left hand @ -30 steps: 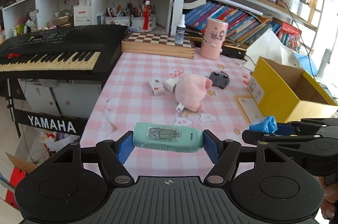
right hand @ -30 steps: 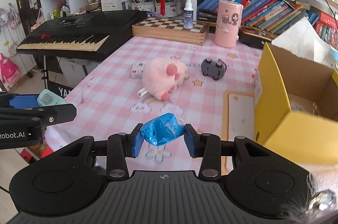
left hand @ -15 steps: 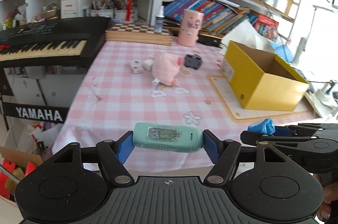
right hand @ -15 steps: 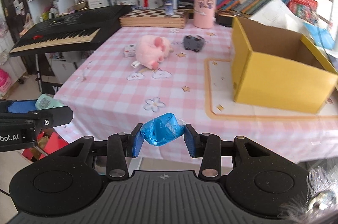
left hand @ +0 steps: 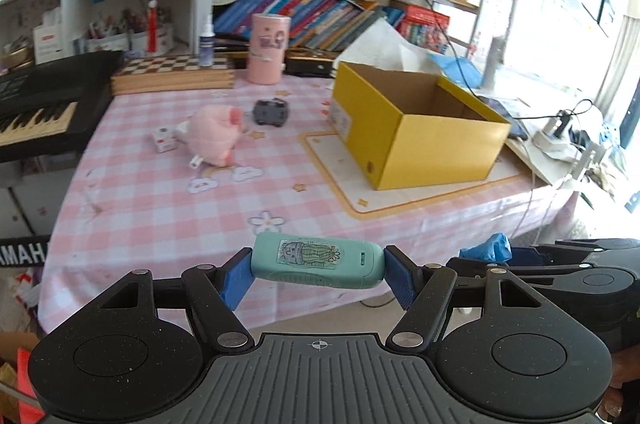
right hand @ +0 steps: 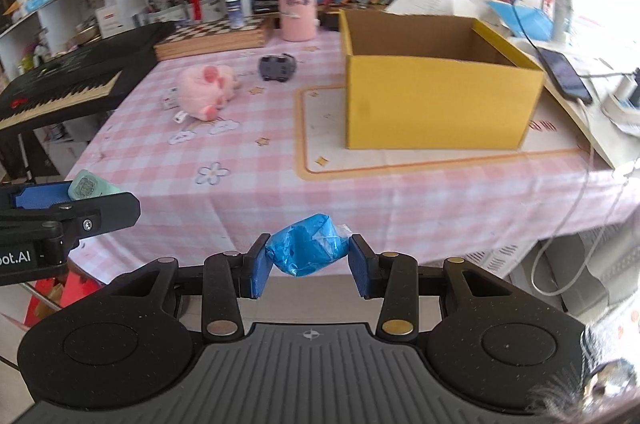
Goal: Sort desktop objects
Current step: 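Lift and carry the eraser and blue bag over the yellow cardboard box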
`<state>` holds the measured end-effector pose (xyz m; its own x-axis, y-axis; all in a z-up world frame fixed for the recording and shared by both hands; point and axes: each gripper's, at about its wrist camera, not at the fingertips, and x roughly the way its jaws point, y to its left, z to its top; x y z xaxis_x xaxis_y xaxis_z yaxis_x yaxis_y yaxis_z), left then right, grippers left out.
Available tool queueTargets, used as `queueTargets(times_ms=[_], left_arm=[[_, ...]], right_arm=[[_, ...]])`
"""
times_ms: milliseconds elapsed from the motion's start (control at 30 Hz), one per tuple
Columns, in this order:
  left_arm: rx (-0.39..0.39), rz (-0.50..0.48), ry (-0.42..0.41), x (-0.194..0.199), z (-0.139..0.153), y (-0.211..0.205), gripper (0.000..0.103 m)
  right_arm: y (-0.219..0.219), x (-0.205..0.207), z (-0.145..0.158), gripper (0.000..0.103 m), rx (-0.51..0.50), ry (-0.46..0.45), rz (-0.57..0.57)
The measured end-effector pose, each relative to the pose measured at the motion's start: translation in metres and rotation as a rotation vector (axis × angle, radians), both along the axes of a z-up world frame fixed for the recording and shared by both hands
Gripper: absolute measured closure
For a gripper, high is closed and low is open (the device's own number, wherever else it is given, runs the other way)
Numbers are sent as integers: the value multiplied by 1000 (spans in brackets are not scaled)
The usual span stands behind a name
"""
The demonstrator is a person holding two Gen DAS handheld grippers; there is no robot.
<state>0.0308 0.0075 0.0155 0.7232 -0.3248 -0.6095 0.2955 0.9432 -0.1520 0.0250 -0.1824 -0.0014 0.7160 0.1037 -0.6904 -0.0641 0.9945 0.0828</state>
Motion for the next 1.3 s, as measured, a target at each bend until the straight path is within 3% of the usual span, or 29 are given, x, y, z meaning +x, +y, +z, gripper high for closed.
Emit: queueTargets(times_ms=[1000, 1300], left_arm=[[43, -209, 17, 62, -5, -116, 34], [49, -243, -52, 86, 7, -155, 33]], right_arm=[[-108, 38, -13, 65, 44, 69, -178], [-147, 64, -8, 65, 55, 37, -197]])
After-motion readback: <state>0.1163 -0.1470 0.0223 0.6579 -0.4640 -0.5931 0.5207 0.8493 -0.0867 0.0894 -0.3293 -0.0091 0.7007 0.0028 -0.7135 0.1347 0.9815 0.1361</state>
